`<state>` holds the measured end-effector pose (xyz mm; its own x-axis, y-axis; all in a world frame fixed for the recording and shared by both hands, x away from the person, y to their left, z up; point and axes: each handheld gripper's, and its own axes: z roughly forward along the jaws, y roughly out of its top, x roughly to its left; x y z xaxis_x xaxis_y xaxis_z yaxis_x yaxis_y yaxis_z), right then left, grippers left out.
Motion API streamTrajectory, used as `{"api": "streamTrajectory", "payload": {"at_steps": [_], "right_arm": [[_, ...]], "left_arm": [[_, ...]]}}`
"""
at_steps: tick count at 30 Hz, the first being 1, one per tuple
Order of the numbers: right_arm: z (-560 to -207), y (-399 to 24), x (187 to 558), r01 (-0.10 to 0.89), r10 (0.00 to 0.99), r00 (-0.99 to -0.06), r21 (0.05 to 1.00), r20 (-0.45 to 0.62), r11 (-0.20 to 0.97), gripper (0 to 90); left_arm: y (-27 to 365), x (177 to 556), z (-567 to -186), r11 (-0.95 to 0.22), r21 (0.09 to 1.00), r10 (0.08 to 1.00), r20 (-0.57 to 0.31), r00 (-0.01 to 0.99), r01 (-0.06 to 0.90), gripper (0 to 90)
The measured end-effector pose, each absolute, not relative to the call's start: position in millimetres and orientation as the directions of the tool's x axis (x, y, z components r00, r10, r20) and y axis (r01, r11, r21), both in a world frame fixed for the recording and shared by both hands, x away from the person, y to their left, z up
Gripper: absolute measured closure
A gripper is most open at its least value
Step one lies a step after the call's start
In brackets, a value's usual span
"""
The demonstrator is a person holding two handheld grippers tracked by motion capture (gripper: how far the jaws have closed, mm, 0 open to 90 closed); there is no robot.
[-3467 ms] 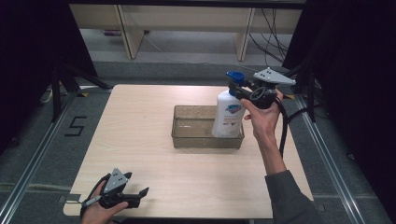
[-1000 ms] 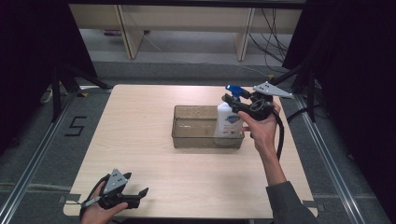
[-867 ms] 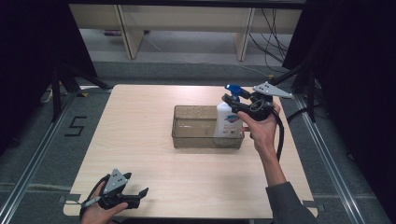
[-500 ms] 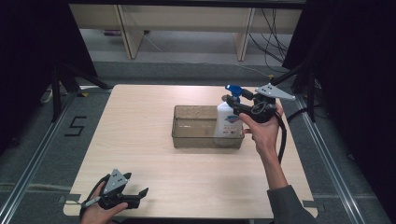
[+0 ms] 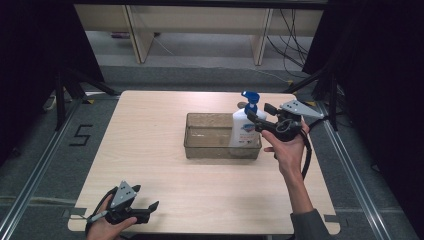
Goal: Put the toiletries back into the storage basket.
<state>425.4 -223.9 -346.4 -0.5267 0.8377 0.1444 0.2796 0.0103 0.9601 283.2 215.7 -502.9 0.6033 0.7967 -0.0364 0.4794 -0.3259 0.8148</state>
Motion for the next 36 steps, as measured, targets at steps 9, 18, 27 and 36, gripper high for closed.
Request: {"api": "streamTrajectory", "payload": {"at_steps": [9,18,27,36], "right_arm": [[-351,-224,419,0.266,0.831,-0.538,0.964,0.142,0.008,30.1],[-356,-224,413,0.278,0.824,-0.546,0.960,0.150,0.010,29.7],[-359,-226,410,0.300,0.818,-0.546,0.954,0.181,-0.011,28.6],[-365,-227,408,0.317,0.818,-0.542,0.948,0.191,-0.011,26.3]], "left_arm": [[216,283,-502,-0.327,0.815,0.795,-0.035,0.605,0.478,14.8],[215,281,-501,-0.327,0.820,0.793,-0.032,0.609,0.469,14.8],[215,281,-502,-0.322,0.820,0.797,-0.036,0.603,0.474,14.8],[216,281,-502,-0.322,0.820,0.799,-0.034,0.601,0.474,14.8]]}}
